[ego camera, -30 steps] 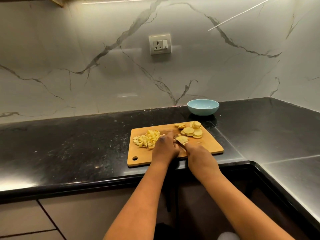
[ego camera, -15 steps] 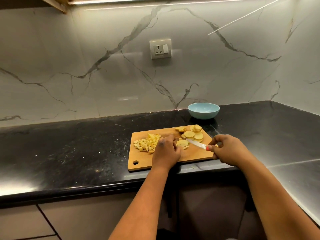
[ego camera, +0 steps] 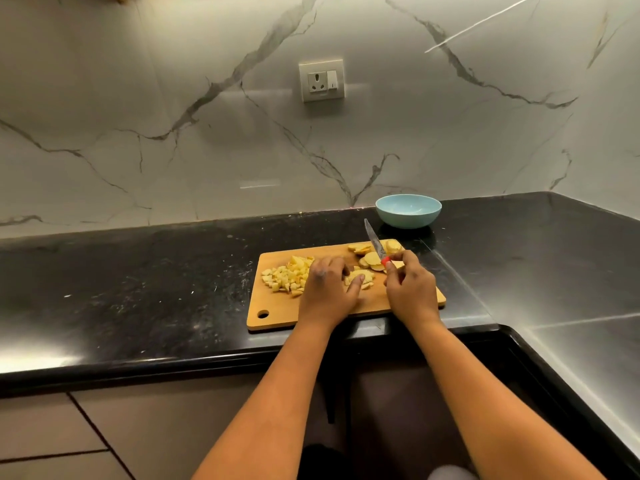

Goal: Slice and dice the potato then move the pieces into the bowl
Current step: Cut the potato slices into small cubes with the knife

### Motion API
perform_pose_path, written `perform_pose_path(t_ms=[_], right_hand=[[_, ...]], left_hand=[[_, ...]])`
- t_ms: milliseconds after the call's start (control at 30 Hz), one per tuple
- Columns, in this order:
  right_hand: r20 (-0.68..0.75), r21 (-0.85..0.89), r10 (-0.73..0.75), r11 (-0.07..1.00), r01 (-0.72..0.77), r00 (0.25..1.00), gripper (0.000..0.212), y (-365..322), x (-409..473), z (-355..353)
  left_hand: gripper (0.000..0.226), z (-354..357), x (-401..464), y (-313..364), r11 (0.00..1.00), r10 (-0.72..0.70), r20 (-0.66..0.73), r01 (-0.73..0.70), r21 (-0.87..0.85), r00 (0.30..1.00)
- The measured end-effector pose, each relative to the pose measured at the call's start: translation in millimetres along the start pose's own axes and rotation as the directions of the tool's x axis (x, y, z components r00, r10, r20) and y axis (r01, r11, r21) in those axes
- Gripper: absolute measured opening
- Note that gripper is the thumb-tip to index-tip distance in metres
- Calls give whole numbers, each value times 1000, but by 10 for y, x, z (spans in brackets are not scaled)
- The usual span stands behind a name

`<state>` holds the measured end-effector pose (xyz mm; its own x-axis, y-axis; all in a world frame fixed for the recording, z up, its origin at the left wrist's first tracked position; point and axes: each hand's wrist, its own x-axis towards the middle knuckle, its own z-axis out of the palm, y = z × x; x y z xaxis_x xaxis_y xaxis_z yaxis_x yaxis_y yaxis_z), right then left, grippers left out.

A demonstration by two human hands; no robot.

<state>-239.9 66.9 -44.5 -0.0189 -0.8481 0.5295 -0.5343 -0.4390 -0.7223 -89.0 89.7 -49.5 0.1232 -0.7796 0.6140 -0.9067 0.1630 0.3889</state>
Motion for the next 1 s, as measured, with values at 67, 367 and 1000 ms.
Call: perform_pose_path(t_ms=[67,367,1000], right_hand=[[-34,45,62,997,-60,997,10,42,37,-6],[-34,71,83,994,-81,996,10,80,58,11],[-56,127,92,988,-84,994,9,151,79,29]], left_hand=[[39,45,80,71,997,-68,58,66,39,996],[51,304,386,280,958,-155,327,61,279,932],[17,-352,659,-256,958,-130,166,81,274,978]])
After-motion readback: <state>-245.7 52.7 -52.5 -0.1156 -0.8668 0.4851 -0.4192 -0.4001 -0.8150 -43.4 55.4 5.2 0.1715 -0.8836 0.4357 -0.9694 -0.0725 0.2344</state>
